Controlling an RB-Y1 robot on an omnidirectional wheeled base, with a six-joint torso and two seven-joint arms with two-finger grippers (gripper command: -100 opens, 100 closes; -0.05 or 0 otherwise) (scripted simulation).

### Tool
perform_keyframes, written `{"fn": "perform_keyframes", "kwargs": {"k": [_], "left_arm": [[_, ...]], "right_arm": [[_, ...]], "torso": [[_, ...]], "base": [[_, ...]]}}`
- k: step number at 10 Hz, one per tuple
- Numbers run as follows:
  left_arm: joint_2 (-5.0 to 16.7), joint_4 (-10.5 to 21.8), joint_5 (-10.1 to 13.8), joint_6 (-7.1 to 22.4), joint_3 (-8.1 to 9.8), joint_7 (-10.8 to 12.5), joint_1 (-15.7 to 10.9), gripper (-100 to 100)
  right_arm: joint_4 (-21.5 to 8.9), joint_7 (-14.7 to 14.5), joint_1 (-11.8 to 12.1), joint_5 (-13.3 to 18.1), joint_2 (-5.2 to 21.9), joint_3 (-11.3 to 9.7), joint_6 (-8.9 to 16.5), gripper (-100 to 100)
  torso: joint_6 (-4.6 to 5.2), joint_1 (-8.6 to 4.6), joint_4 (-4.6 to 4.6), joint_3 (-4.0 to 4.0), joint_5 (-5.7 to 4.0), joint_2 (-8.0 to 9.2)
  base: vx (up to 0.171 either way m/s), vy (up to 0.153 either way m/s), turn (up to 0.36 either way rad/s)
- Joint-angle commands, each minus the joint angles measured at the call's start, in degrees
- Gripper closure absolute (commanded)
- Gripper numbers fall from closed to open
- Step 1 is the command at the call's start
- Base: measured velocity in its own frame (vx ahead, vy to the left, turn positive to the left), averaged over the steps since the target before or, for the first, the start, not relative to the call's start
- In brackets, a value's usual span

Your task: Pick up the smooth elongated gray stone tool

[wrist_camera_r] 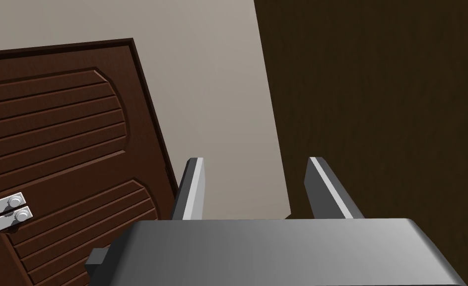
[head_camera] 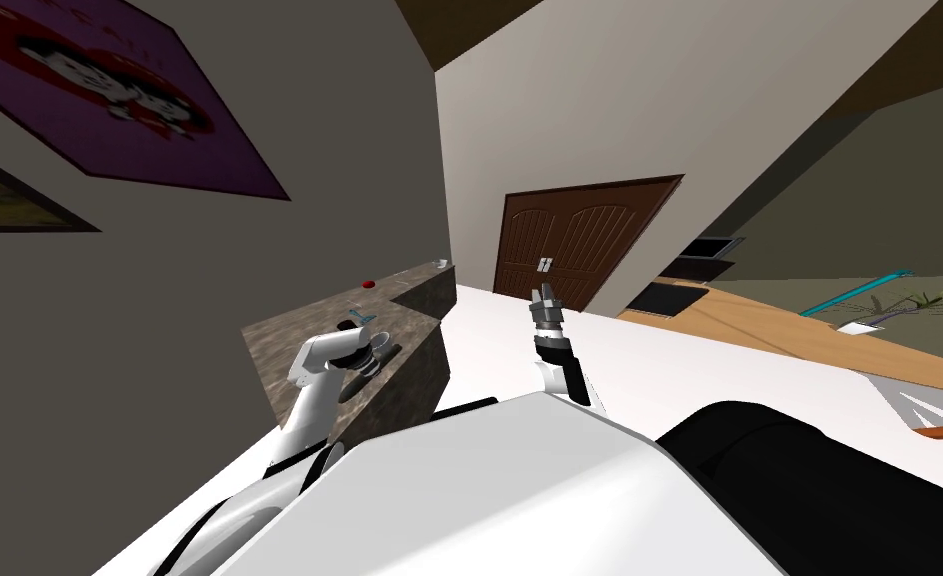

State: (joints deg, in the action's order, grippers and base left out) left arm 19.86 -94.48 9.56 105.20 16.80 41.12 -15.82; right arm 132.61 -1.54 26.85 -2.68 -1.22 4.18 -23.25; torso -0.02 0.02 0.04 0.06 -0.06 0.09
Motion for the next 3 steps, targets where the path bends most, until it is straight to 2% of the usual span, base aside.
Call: {"fn": "perform_keyframes", "kwargs": {"k": [1, 2, 3], "left_arm": [[0.24, -1.3, 0.2, 1.74, 0.06, 0.37, -0.23, 100], [0.14, -0.8, 0.13, 0.96, 0.04, 0.19, -0.1, 100], [0.16, -0.9, 0.14, 1.18, 0.04, 0.22, -0.13, 0]], "right_arm": [[0.0, 0.0, 0.0, 0.0, 0.0, 0.0, 0.0, 0], [0.0, 0.0, 0.0, 0.0, 0.0, 0.0, 0.0, 0], [0.0, 0.0, 0.0, 0.0, 0.0, 0.0, 0.0, 0]], "torso": [[0.0, 0.0, 0.0, 0.0, 0.0, 0.0], [-0.01, -0.01, 0.01, 0.01, -0.01, 0.01], [-0.02, -0.01, 0.0, 0.0, 0.0, 0.0]], "base": [[-0.008, 0.007, -0.015], [0.0, 0.0, 0.0], [0.0, 0.0, 0.0]]}}
